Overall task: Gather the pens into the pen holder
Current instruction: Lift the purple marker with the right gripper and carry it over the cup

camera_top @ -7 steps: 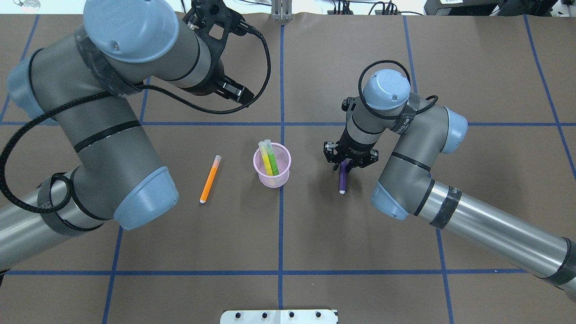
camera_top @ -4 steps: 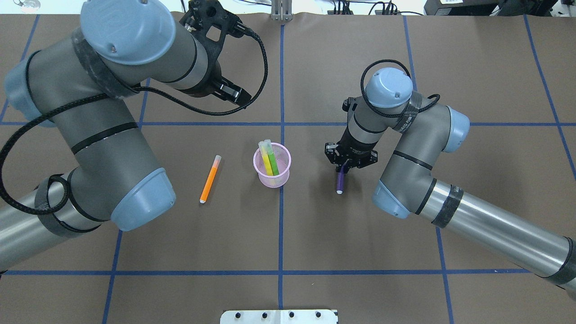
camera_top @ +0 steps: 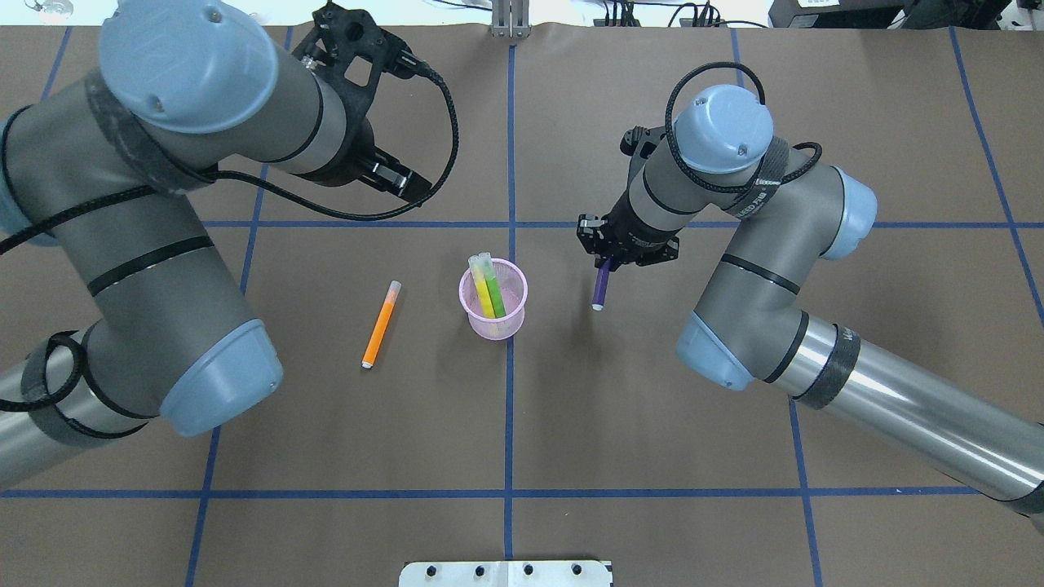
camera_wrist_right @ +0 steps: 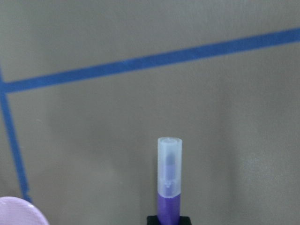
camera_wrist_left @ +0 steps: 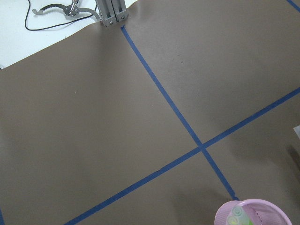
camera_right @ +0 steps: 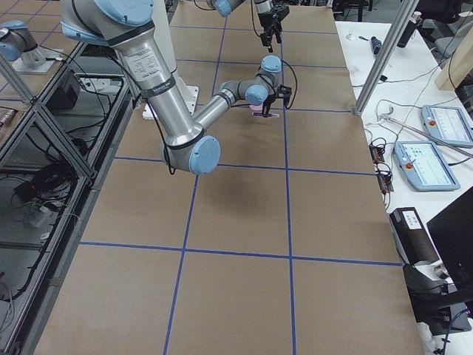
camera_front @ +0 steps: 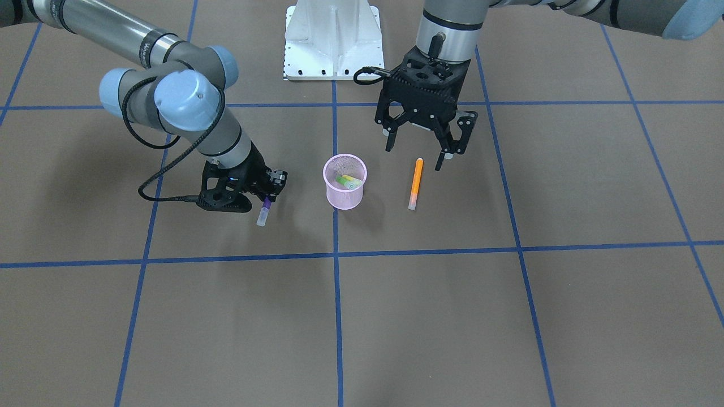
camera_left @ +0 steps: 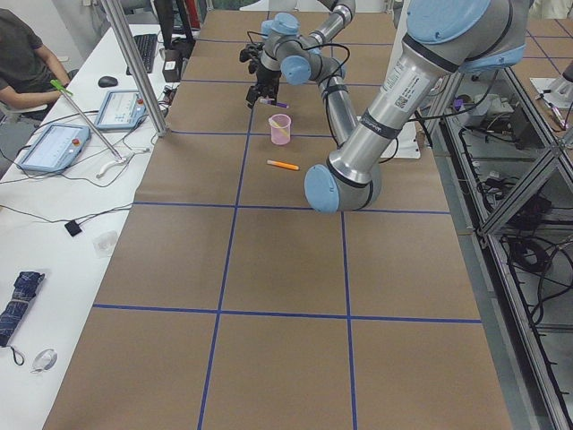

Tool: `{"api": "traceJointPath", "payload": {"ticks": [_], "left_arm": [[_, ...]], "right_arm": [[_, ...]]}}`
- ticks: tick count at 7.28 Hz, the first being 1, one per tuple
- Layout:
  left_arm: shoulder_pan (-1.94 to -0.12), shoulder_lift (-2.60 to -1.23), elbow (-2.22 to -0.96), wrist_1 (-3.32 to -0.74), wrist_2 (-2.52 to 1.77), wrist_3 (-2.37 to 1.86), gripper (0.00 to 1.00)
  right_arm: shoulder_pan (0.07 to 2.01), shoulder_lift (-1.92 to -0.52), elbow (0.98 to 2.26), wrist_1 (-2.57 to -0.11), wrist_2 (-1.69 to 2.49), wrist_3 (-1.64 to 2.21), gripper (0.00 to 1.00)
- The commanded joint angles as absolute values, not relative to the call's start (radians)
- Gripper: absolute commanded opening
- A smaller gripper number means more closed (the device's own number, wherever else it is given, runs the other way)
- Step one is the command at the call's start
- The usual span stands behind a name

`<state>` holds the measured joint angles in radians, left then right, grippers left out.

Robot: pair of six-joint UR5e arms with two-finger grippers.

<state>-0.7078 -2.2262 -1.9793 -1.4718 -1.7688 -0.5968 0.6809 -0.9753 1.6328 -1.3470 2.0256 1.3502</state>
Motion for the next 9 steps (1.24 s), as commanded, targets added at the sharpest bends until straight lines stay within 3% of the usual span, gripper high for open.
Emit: {"api": "traceJointPath", "payload": {"ticks": [1, 4, 8, 9], "left_arm": [[-0.710, -2.102, -2.074, -1.477, -1.773, -0.552, 0.90], [-0.733, -2.054, -2.069, -1.485, -1.773, -0.514, 0.90], [-0.733, -2.049, -2.049, -1.486, -1.773, -0.514, 0.90], [-0.733, -2.049, -2.049, -1.486, -1.773, -0.515, 0.90]], "right_arm": [[0.680, -0.953, 1.779, -1.394, 1.776, 1.430, 0.00], [0.508, -0.893, 1.819, -1.431, 1.322, 1.529, 0.00], [0.304, -0.896, 1.766, -1.427, 1.080, 1.529, 0.00], [0.292, -0.900, 1.766, -1.425, 1.080, 1.526, 0.19]]}}
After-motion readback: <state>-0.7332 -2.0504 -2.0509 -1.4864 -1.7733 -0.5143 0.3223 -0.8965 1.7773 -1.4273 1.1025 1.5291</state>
